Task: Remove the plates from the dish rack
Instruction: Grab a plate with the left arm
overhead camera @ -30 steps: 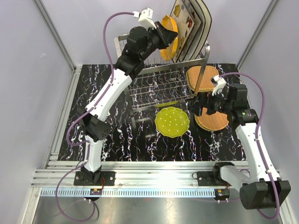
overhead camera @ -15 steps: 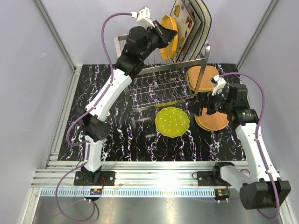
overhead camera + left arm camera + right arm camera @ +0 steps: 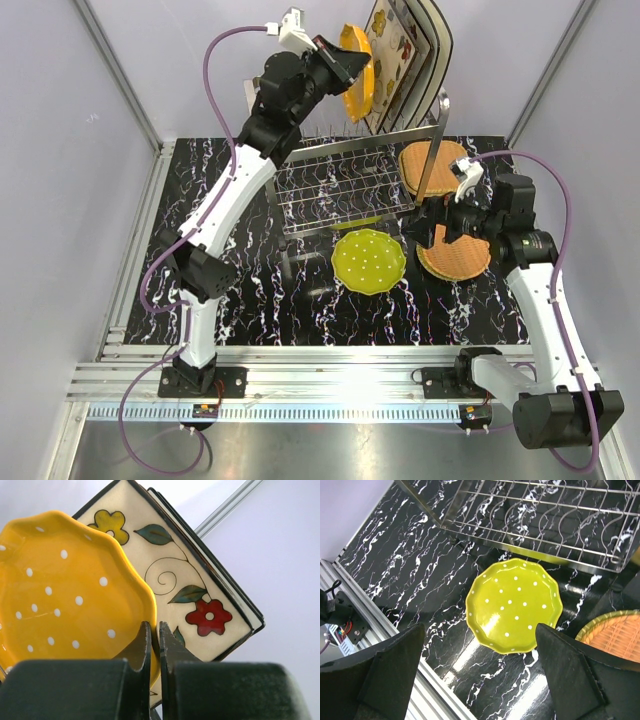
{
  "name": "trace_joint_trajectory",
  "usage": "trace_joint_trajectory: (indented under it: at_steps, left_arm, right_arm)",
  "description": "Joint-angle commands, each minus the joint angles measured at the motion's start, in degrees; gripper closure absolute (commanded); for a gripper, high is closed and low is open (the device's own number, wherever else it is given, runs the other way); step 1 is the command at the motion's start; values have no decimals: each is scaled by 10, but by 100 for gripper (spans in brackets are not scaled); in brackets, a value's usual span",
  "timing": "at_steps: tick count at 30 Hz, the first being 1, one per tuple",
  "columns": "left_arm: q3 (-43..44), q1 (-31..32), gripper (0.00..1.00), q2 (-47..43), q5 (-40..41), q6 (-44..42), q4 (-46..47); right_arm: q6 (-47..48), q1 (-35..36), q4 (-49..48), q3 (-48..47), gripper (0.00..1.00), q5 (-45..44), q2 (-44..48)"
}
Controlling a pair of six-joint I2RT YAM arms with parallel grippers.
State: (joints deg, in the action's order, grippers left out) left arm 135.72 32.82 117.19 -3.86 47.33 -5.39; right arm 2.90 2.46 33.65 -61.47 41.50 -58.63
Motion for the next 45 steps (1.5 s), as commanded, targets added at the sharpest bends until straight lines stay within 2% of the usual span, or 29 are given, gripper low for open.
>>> trace_joint_trajectory:
  at_steps: [1,14,24,34,45]
  left_arm:
    - [46,-6,100,-52,0,16,167]
    - [46,-13,100,-61,-1,52,199]
    - [47,-14,100,-66,3,76,218]
    - [27,-14,100,-86,10,95,231]
    - [-32,-14,100,-131,22,94,244]
  right_arm:
    - [35,-4,-24,-30,0,37,7]
    - [110,-2,-30,-106,0,53,-32]
    - [127,18,-39,-182,0,54,-87]
    - [192,107,-37,-296,0,-35,-145]
    - [231,171,-87,-351,0,-138,-177]
